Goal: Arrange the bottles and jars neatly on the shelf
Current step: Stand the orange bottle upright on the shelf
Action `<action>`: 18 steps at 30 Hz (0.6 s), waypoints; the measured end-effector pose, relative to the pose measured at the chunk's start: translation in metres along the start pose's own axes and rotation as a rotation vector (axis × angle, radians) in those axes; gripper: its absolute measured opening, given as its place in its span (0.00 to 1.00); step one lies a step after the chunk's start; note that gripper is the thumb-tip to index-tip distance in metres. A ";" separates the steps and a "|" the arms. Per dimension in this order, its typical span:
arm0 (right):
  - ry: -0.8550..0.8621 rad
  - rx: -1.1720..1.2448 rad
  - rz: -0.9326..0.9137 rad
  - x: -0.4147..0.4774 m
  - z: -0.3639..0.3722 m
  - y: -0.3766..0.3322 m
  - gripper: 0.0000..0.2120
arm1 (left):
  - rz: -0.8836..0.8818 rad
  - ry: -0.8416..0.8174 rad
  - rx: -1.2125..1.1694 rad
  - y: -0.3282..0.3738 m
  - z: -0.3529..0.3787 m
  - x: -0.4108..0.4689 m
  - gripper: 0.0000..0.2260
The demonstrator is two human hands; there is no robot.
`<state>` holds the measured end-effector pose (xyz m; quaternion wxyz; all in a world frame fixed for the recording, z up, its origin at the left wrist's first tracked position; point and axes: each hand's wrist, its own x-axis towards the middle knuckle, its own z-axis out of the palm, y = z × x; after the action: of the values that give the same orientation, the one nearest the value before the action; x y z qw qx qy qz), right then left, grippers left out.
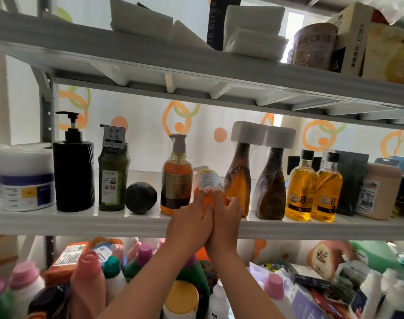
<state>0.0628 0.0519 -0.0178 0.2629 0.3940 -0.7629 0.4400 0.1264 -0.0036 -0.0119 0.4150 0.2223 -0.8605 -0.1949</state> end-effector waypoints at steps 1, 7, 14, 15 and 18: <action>0.033 0.019 0.010 -0.003 0.004 0.002 0.20 | 0.006 0.001 -0.014 -0.001 0.002 -0.002 0.21; 0.155 0.067 0.130 -0.011 0.016 0.002 0.17 | 0.027 -0.006 -0.023 -0.011 0.014 -0.011 0.18; 0.150 0.218 0.072 -0.028 0.023 0.009 0.19 | 0.145 -0.028 0.036 -0.028 0.011 -0.022 0.18; 0.167 0.137 0.088 -0.030 0.025 0.008 0.23 | 0.160 -0.040 0.034 -0.030 0.011 -0.022 0.18; 0.208 -0.009 0.017 -0.033 0.031 0.008 0.30 | 0.177 -0.055 0.061 -0.030 0.009 -0.024 0.20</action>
<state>0.0726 0.0394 -0.0611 0.3387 0.3382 -0.7369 0.4773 0.1392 -0.0144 -0.0478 0.3996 0.1524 -0.8934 -0.1373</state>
